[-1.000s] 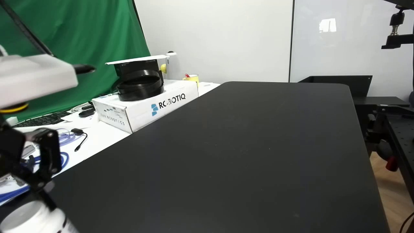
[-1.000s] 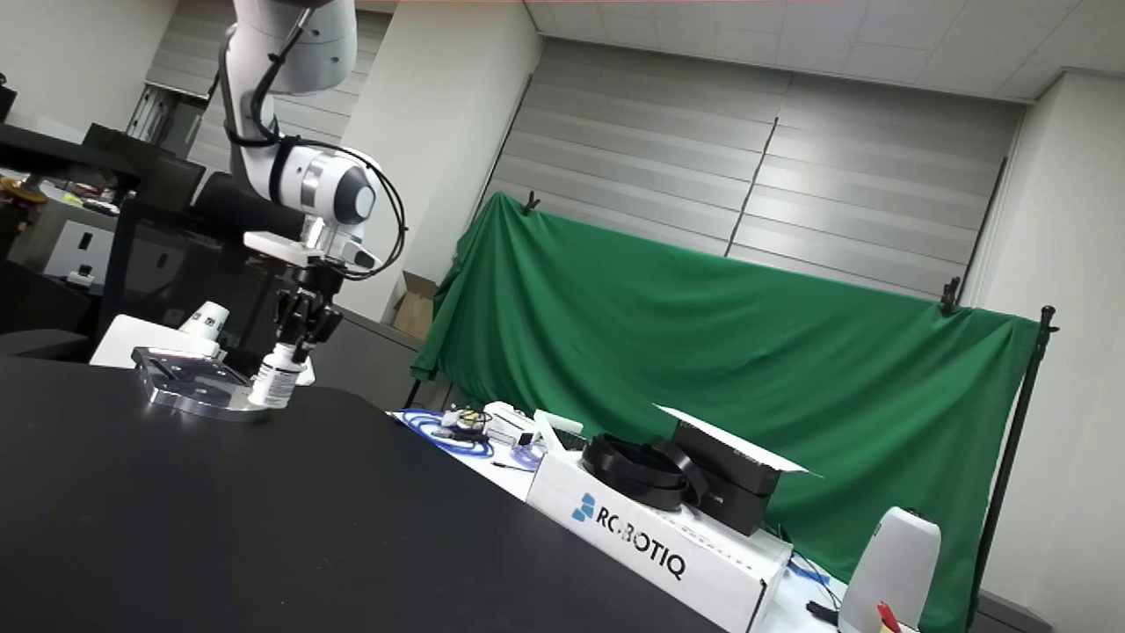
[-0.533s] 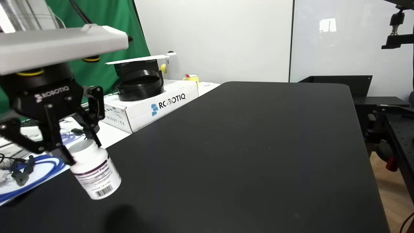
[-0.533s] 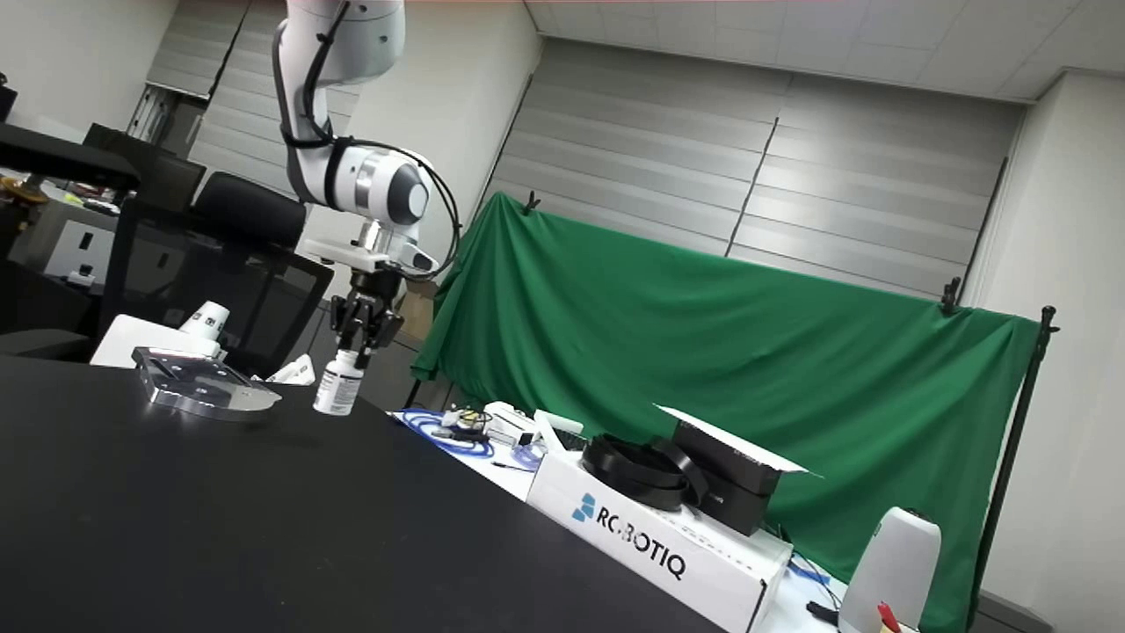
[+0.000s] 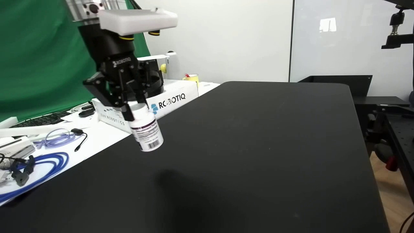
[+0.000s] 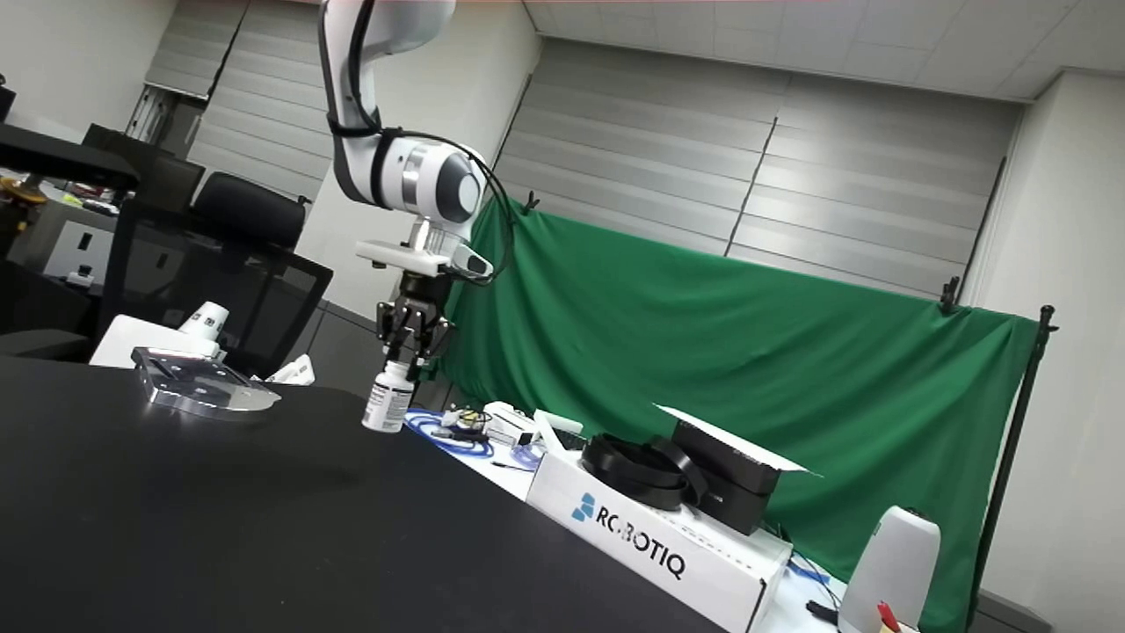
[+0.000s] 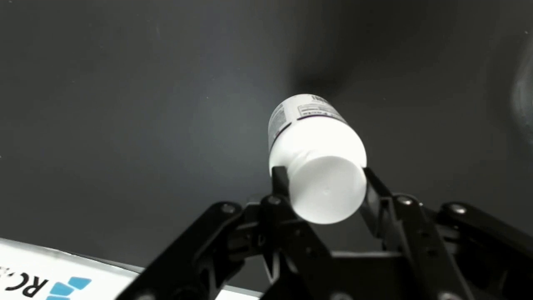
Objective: Put the bottle in the middle of the table
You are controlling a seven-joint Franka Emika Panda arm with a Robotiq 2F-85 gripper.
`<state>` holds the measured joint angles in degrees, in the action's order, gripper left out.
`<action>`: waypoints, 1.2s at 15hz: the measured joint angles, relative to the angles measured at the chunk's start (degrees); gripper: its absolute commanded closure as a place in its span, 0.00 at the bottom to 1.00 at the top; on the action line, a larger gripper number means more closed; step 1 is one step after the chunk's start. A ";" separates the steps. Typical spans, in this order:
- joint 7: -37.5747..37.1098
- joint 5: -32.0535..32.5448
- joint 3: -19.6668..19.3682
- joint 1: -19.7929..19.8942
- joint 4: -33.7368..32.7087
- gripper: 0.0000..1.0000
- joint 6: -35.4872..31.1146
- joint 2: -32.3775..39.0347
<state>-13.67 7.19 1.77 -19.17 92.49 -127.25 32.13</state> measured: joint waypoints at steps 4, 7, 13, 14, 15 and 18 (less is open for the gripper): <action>3.93 0.95 -0.03 3.73 8.21 0.81 -4.83 -3.15; 5.10 1.83 -0.10 5.80 15.08 0.81 -12.46 -4.92; 5.95 1.81 -0.11 8.02 25.17 0.81 -22.58 -7.37; 6.06 1.81 -0.10 8.21 26.14 0.81 -23.45 -7.53; 6.24 1.81 -0.08 8.37 27.00 0.81 -24.34 -7.68; 6.72 1.79 -0.08 8.52 28.72 0.30 -26.04 -8.31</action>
<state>-6.95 8.98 1.69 -10.65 121.21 -153.29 23.82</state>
